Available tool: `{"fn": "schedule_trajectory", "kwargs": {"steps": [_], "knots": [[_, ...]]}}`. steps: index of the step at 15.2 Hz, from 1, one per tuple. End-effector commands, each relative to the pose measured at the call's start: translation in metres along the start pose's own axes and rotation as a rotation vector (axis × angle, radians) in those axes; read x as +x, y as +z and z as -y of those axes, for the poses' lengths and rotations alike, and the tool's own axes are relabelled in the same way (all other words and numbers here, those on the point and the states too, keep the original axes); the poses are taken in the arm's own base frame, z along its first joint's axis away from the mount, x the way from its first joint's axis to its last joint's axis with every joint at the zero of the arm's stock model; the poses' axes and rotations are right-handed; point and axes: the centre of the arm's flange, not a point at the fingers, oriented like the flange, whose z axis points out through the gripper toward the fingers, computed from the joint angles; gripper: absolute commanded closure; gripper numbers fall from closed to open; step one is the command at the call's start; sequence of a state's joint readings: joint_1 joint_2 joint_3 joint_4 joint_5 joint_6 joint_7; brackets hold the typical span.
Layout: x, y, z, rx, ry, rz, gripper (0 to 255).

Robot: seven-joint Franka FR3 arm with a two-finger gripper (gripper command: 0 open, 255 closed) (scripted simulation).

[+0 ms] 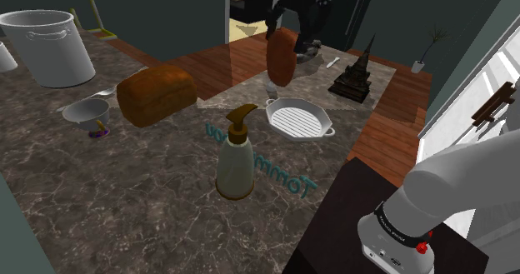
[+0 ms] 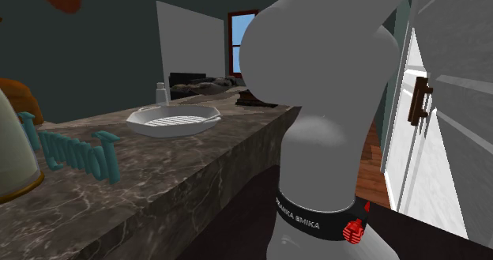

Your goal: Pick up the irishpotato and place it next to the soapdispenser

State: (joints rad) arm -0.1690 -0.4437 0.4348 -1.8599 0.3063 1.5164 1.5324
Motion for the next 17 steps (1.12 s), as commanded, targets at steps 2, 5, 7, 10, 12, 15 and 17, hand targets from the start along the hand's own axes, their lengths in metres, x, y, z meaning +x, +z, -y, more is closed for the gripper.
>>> {"fn": "schedule_trajectory", "kwargs": {"steps": [2, 5, 7, 10, 12, 15, 17], "knots": [[-0.036, 0.006, 0.014, 0.0, 0.002, 0.001, 255], [-0.073, 0.011, 0.028, 0.0, 0.002, 0.001, 255], [-0.097, 0.014, 0.037, 0.0, 0.002, 0.001, 255], [-0.134, 0.02, 0.051, 0.0, 0.002, 0.001, 255], [-0.158, 0.023, 0.061, 0.0, 0.002, 0.001, 255], [-0.195, 0.029, 0.075, 0.0, 0.002, 0.001, 255], [-0.219, 0.032, 0.084, 0.0, 0.002, 0.001, 255]]}}
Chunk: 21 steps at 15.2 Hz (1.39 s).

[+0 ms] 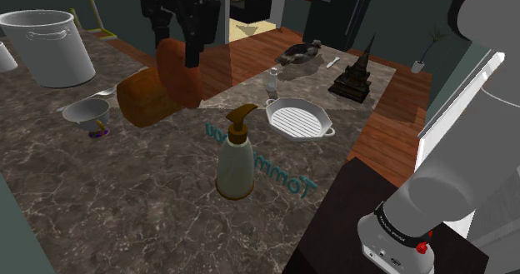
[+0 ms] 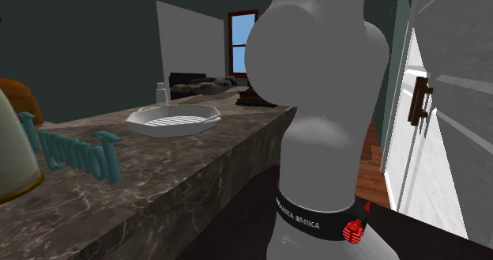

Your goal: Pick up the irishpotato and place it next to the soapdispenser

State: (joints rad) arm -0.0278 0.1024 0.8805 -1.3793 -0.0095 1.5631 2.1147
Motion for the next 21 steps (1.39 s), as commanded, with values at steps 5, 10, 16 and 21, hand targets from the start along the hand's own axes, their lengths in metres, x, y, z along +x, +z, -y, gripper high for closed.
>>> {"fn": "schedule_trajectory", "kwargs": {"steps": [5, 10, 16, 21], "knots": [[-0.049, 0.019, 0.018, 0.002, 0.004, 0.0, 255], [-0.046, 0.045, 0.016, 0.002, 0.004, 0.0, 255], [-0.042, 0.077, 0.014, 0.002, 0.004, 0.0, 255], [-0.039, 0.103, 0.013, 0.002, 0.004, 0.0, 255]]}}
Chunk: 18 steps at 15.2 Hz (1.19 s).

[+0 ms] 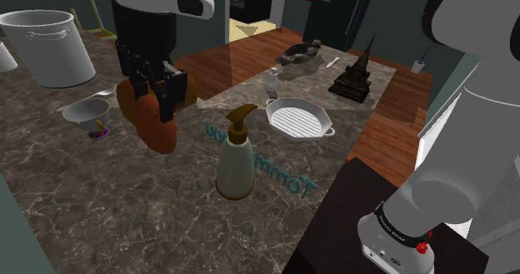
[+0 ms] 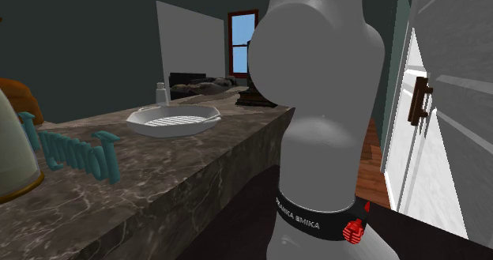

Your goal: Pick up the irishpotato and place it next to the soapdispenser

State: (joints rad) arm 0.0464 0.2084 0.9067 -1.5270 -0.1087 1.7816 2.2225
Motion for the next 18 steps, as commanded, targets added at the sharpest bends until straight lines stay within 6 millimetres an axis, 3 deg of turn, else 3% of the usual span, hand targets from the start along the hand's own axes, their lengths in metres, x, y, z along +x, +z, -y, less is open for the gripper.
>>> {"fn": "schedule_trajectory", "kwargs": {"steps": [1, 18], "knots": [[0.001, 0.011, 0.001, 0.0, 0.0, 0.0, 255], [0.011, 0.1, -0.005, 0.0, 0.0, 0.0, 255]]}}
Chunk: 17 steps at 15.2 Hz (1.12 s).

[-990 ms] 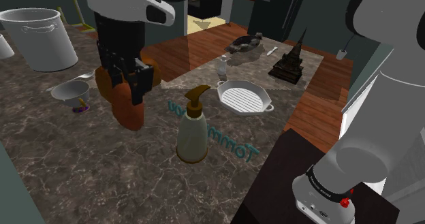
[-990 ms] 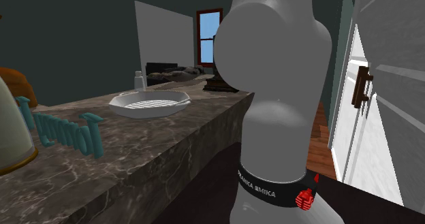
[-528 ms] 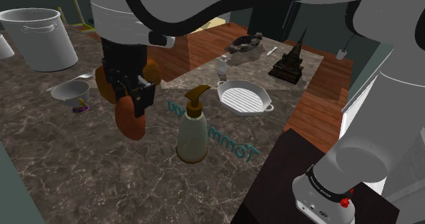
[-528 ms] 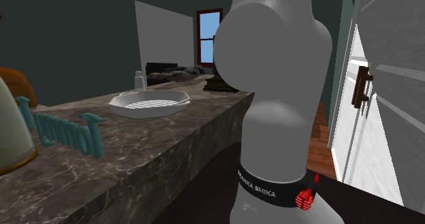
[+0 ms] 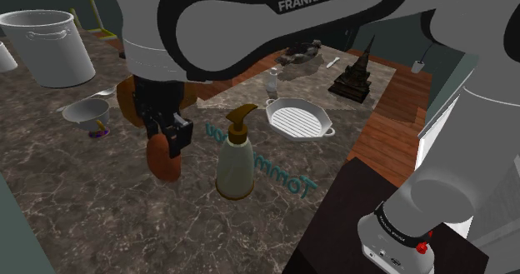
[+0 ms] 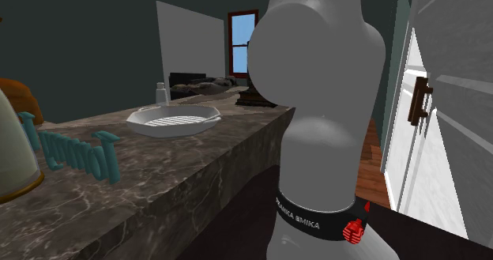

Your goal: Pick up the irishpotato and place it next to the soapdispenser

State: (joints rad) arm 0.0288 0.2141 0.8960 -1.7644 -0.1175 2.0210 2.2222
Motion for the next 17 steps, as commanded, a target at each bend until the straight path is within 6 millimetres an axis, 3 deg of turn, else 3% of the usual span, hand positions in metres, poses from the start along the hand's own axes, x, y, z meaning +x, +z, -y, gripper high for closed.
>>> {"fn": "schedule_trajectory", "kwargs": {"steps": [1, 17], "knots": [[0.001, 0.011, 0.0, 0.0, 0.0, 0.0, 255], [0.011, 0.095, -0.006, 0.0, 0.0, 0.0, 255]]}}
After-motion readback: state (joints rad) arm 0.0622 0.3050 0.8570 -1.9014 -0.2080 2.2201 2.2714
